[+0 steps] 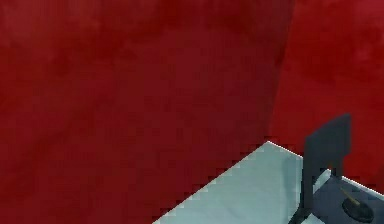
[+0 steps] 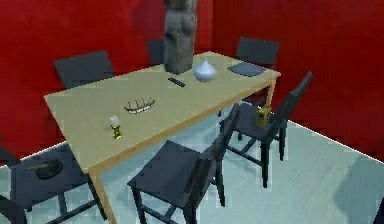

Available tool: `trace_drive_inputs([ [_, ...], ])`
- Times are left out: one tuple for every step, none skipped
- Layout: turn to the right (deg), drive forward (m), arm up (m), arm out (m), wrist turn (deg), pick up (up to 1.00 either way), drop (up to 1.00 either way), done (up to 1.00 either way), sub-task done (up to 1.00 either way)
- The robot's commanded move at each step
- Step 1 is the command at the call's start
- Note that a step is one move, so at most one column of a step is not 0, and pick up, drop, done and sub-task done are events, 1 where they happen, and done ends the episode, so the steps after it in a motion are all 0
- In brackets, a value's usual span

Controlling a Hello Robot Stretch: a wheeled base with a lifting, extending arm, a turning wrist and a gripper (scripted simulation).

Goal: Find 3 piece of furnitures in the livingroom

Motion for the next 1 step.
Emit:
trace_drive_inputs([
  [45.0, 0.00, 0.00, 0.00, 0.0, 0.00, 0.00, 0.00, 0.00],
])
